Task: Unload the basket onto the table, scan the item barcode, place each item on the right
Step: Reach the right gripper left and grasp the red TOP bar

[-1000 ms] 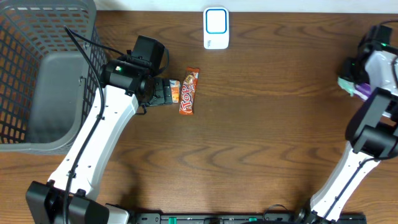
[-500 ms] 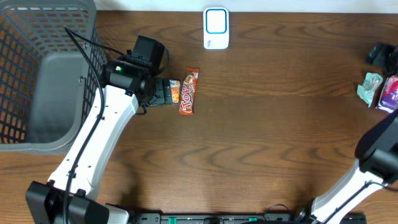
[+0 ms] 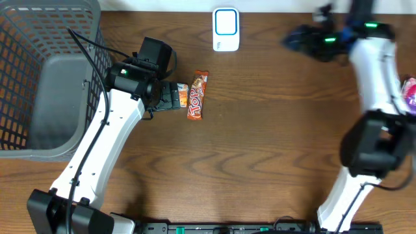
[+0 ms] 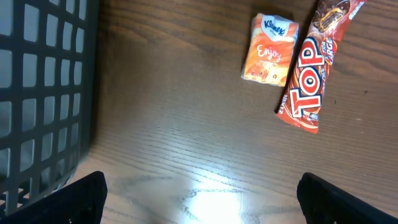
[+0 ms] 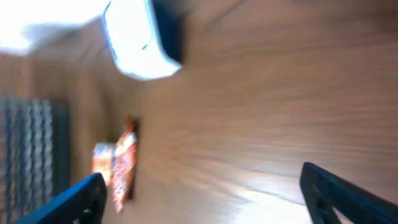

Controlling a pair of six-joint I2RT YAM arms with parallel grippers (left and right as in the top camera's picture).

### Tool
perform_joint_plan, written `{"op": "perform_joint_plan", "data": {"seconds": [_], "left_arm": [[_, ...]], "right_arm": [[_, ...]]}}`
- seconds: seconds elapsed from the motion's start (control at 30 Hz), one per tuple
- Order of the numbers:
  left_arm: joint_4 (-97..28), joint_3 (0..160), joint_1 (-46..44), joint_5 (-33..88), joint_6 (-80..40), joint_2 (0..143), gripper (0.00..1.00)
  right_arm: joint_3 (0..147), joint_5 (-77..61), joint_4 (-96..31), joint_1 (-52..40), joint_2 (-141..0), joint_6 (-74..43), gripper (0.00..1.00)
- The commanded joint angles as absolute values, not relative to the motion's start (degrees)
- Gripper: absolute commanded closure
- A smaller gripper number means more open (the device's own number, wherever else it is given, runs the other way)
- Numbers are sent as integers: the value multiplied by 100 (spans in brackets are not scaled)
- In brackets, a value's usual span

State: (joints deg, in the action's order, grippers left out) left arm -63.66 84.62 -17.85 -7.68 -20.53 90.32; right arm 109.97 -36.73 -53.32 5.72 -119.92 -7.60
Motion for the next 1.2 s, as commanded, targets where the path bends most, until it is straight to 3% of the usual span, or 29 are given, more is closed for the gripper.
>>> {"op": "perform_joint_plan", "data": {"seconds": [0.0, 0.1, 0.27, 0.37, 0.7, 1.17], "left_arm": [[-6383, 8460, -1765, -821, -2016, 9061, 2], [-6383, 8460, -1765, -821, -2016, 9061, 2], [-6383, 8460, -1765, -821, -2016, 9061, 2], [-6383, 8460, -1765, -821, -2016, 9061, 2], [-6383, 8460, -1765, -821, -2016, 9061, 2], [-6383, 8460, -1765, -821, -2016, 9061, 2]], "right_arm": [[10969, -3597, -5317, -545, -12466, -1046, 13], [10969, -3068, -5111, -1236, -12726, -1518, 26], [10969, -2309, -4619, -2167, -13052, -2279, 28], [10969, -1802, -4379, -2663, -13174, -2700, 36], [10969, -373, -4261, -3395, -13242, -3404, 48], [10969, 145, -4305, -3798, -13854, -3426, 46]]}}
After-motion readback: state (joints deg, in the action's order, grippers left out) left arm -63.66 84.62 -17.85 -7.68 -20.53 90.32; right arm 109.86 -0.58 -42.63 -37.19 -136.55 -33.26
